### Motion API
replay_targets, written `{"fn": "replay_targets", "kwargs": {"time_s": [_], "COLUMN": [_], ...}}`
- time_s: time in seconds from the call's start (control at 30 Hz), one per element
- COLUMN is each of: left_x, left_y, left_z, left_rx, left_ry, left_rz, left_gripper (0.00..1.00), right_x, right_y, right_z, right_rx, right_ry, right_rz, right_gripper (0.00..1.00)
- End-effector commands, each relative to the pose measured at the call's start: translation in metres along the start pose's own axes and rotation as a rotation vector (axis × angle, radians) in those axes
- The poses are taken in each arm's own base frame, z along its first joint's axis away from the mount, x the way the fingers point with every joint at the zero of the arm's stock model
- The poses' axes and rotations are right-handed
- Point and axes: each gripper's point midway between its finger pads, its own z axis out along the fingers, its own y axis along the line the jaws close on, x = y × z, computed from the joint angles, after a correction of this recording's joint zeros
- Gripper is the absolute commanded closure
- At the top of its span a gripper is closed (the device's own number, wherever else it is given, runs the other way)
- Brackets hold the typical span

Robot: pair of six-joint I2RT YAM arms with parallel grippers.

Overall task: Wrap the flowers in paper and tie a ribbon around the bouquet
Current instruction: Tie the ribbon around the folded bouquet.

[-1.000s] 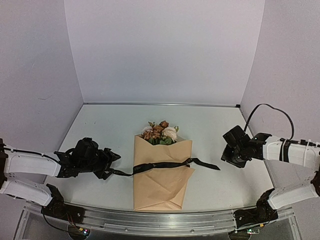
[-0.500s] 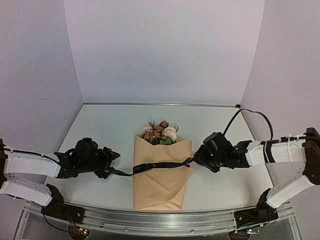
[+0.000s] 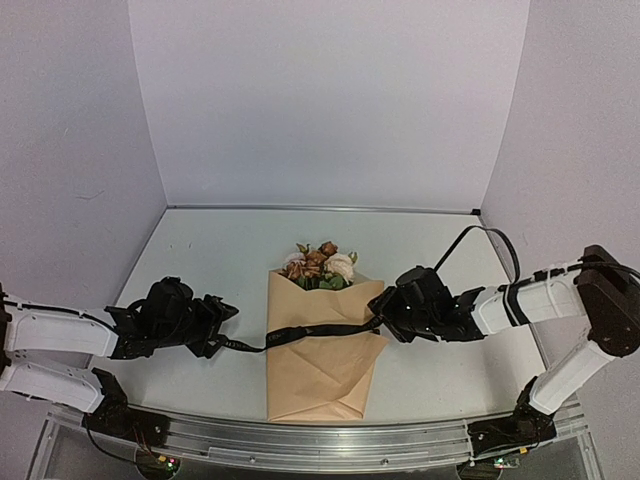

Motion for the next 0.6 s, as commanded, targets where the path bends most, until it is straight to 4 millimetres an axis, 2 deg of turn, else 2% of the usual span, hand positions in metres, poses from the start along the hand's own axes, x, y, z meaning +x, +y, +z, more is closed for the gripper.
{"fn": "replay_targets", "kwargs": {"time_s": [0.0, 0.2, 0.3, 0.43, 0.57], "left_x": [0.003, 0.006, 0.012, 0.022, 0.037], "left_y": [-0.005, -0.007, -0.006, -0.003, 0.002], "left_z": [0.001, 0.005, 0.007, 0.008, 0.010], "left_rx": [0.022, 0.024, 0.025, 0.026, 0.003], "left_ry": [0.012, 0.030, 0.066, 0.090, 0.112], "left_rz": [-0.001, -0.003, -0.012, -0.034, -0.052], "left_gripper": [0.26, 0.27, 0.27, 0.27, 0.28], "right_x": [-0.002, 0.001, 0.000, -0.002, -0.004], "right_y": [0.000, 0.008, 0.008, 0.011, 0.018], "right_z": [-0.005, 0.000, -0.001, -0.006, -0.013], "right_rx": [-0.026, -0.039, -0.042, -0.052, -0.066], "right_ry": [-0.023, -0.004, -0.013, -0.022, -0.029], "right_rz": [0.041, 0.033, 0.033, 0.015, -0.012], "right_gripper": [0.38, 0.53, 0.78, 0.98, 1.00]}}
